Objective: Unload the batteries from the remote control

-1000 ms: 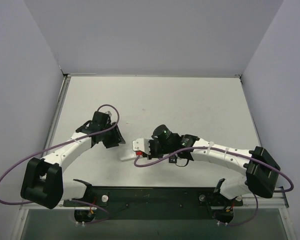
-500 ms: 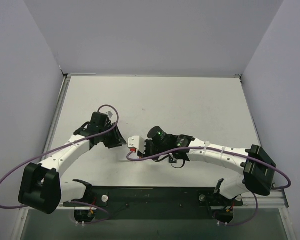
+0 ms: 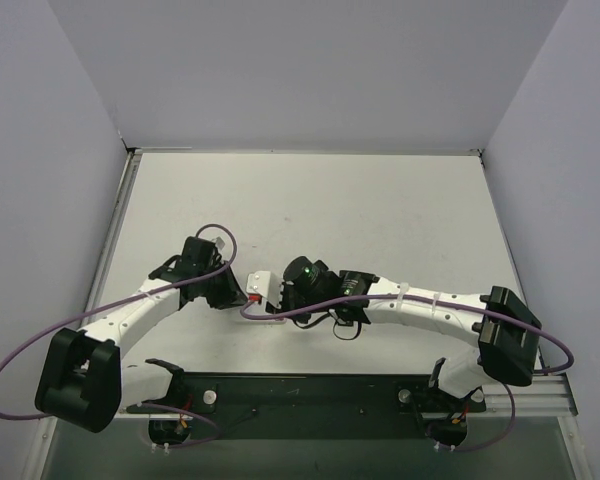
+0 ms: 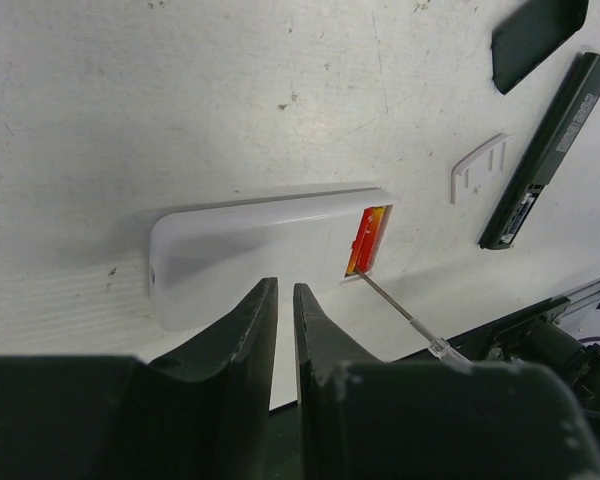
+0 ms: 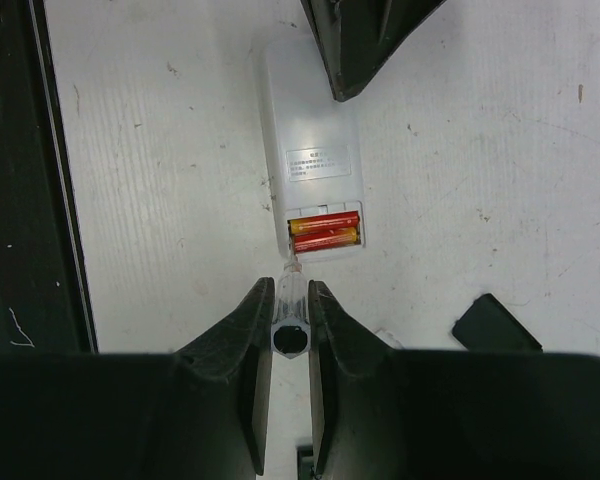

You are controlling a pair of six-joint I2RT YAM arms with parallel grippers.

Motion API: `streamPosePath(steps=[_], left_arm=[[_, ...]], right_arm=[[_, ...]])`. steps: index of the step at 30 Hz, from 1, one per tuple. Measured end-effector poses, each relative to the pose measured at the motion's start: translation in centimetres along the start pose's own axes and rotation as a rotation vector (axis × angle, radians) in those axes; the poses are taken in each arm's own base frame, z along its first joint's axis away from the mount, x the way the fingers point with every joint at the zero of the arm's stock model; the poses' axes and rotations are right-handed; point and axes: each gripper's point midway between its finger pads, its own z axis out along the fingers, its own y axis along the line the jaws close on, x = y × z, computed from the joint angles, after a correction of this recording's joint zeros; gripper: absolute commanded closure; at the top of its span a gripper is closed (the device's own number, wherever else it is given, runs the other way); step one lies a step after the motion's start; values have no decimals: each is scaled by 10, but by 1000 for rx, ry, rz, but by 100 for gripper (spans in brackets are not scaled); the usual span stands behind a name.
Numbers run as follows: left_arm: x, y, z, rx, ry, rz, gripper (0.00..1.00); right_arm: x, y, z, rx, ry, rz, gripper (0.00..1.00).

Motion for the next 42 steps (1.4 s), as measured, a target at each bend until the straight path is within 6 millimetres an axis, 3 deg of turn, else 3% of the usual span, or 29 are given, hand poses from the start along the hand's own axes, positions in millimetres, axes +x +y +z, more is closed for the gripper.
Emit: streamPosePath(steps=[26, 42], left_arm=[[10, 22, 16, -77, 27, -10, 85], [4, 11, 26, -52, 19, -6, 85]], right_arm=[[2, -17, -7, 26, 28, -22, 100], [9, -22, -6, 6, 29, -97, 100]])
